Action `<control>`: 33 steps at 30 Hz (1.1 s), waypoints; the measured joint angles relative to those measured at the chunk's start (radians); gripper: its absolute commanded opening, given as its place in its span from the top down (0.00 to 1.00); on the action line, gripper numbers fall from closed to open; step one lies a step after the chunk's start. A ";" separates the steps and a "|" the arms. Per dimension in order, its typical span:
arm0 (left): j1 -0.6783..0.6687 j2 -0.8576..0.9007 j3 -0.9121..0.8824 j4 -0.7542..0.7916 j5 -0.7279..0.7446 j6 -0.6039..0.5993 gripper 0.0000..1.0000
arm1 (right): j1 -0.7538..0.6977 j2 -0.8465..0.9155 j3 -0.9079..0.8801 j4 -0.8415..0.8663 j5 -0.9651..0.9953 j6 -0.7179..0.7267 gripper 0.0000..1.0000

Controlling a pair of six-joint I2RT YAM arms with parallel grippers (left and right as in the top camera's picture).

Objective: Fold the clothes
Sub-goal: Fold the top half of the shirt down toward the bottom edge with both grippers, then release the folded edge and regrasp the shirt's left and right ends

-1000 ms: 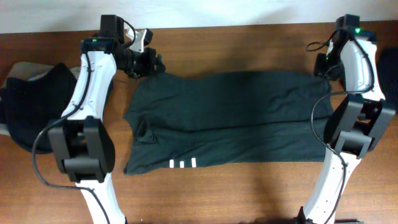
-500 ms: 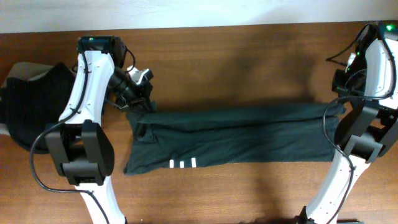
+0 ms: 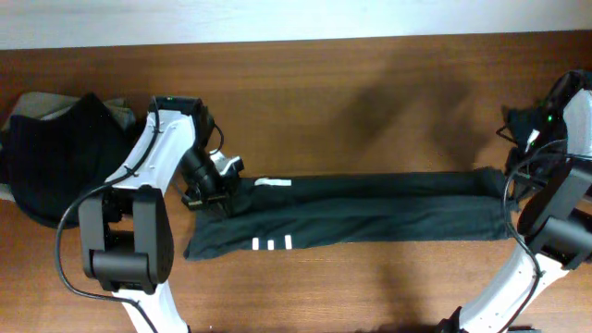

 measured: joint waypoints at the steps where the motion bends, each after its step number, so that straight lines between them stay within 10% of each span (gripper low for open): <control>1: 0.000 0.000 -0.028 0.016 -0.011 0.000 0.99 | -0.005 0.000 -0.026 0.004 0.000 0.000 0.96; 2: 0.000 0.000 -0.042 0.025 -0.015 0.000 0.99 | -0.006 0.000 -0.040 0.013 0.000 0.000 0.95; 4: 0.000 -0.001 -0.071 0.043 -0.027 0.000 0.84 | -0.007 -0.001 -0.067 0.026 0.000 0.000 0.48; 5: 0.000 -0.001 -0.084 0.048 -0.037 0.000 0.75 | -0.007 -0.001 -0.076 0.027 0.003 0.001 0.41; 9: 0.003 -0.001 -0.094 0.047 -0.093 -0.003 0.57 | -0.007 -0.001 -0.077 0.030 0.007 0.002 0.39; 29: 0.021 -0.004 -0.132 0.417 -0.219 -0.265 0.53 | -0.124 -0.035 -0.348 0.454 -0.261 -0.266 0.26; 33: 0.021 -0.004 -0.133 0.461 -0.171 -0.271 0.59 | -0.124 -0.055 -0.377 0.488 -0.258 -0.264 0.52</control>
